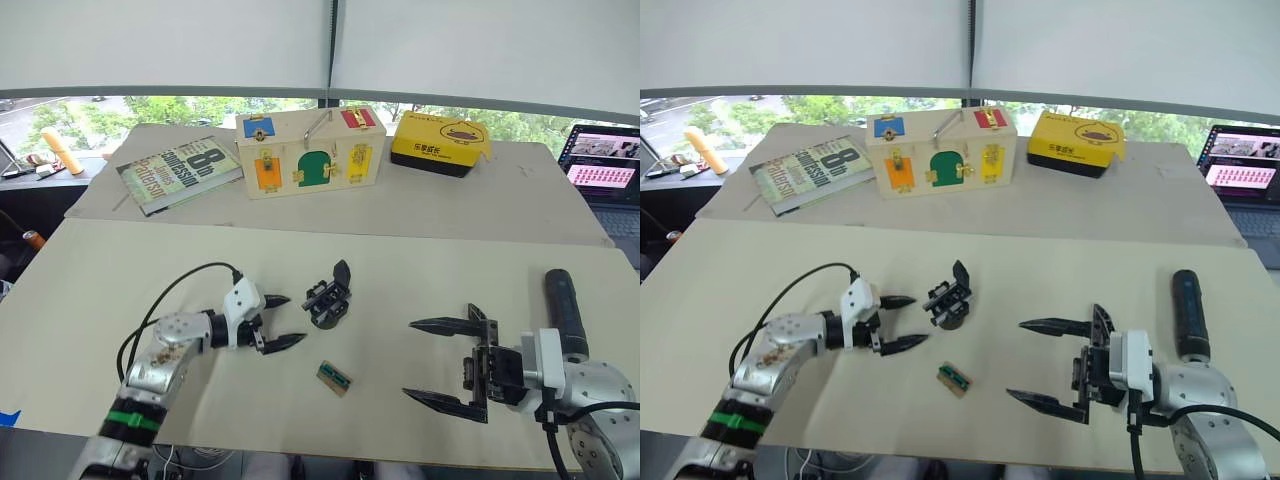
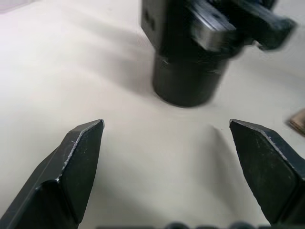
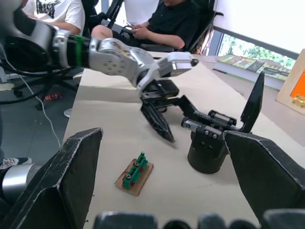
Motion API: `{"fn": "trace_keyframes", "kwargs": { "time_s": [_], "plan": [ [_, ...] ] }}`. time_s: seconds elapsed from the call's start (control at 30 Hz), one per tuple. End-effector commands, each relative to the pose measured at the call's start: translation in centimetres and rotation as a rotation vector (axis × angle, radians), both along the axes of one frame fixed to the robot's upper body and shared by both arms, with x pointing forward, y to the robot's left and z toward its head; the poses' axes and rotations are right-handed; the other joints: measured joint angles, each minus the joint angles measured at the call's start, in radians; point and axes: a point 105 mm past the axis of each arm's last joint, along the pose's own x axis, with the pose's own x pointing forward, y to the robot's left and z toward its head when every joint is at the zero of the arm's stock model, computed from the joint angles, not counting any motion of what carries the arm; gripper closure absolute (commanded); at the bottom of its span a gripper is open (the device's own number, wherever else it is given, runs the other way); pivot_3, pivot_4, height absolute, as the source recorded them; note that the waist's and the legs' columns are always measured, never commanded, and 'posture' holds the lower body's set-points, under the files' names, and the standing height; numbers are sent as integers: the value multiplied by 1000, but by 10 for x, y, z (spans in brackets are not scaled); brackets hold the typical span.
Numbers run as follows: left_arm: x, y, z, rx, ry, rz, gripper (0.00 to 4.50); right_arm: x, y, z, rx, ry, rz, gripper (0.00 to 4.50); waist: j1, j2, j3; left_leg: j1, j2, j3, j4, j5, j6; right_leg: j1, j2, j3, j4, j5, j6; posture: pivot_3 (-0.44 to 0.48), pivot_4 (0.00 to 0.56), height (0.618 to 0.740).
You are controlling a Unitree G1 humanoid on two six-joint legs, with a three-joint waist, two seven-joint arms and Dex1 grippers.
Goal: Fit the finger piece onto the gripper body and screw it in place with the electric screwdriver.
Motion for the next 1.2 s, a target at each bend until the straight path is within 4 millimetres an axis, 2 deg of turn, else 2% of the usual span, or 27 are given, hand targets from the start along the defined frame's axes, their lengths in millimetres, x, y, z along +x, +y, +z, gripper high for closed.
{"fn": "trace_keyframes", "kwargs": {
  "time_s": [0.03, 0.2, 0.3, 0.63, 0.67, 0.7, 0.8, 1.0, 1.2],
  "plan": [
    [3, -10, 3, 7, -32, -134, 49, -3, 3, 3, 10, -19, 17, 0, 0, 0, 0, 0, 0, 0, 0, 0, 0, 0, 1, 0, 0, 0, 0, 0, 150, 740],
    [8, -26, 5, -14, -52, -266, 49, -2, 2, 3, 8, -21, 9, 0, -5, 0, 0, 0, -1, 2, 0, 0, 0, 0, 3, 0, 0, 0, 0, 0, 150, 740],
    [5, -33, -2, 20, -56, -344, 49, -4, 1, 3, 6, -23, 0, 0, -10, 0, 0, 0, -1, 2, 0, 0, -1, 0, 3, 0, -1, 0, 0, 0, 150, 740],
    [9, -46, -10, 24, -88, -380, 49, -8, 0, 1, 7, -23, -24, 0, -19, 0, 0, 1, 0, 1, 1, 1, -1, 1, 2, 1, 0, 0, 0, 0, 150, 740],
    [9, -46, -10, 19, -89, -379, 569, -8, 0, 1, 6, -22, -26, 0, -18, 0, 0, 1, 0, 1, 1, 1, -1, 1, 2, 1, 0, 0, 0, 0, 150, 740],
    [9, -46, -10, 13, -91, -374, 806, -8, 0, 0, 6, -22, -27, 0, -18, 0, 0, 1, 0, 1, 1, 1, -1, 1, 2, 1, 0, 0, 0, 0, 150, 740],
    [10, -43, -7, -11, -114, -327, 2108, -8, -2, -2, 5, -21, -31, 0, -19, 0, 0, 1, 0, 1, 1, 1, -1, 1, 2, 1, 0, 0, 0, 0, 150, 740],
    [6, -35, 4, -68, -129, -177, 2173, -9, -4, -5, 5, -17, -32, 0, -24, 0, 0, 1, 1, 0, 1, 1, -1, 1, 2, 1, 0, 0, 0, 0, 150, 740],
    [-6, -43, 20, -77, -144, 30, 2173, -10, -2, -8, 9, -12, -24, 0, -20, -1, 0, 0, 1, -1, 0, 1, -1, 0, 1, 1, 0, 0, 0, 0, 150, 740]
  ]
}}
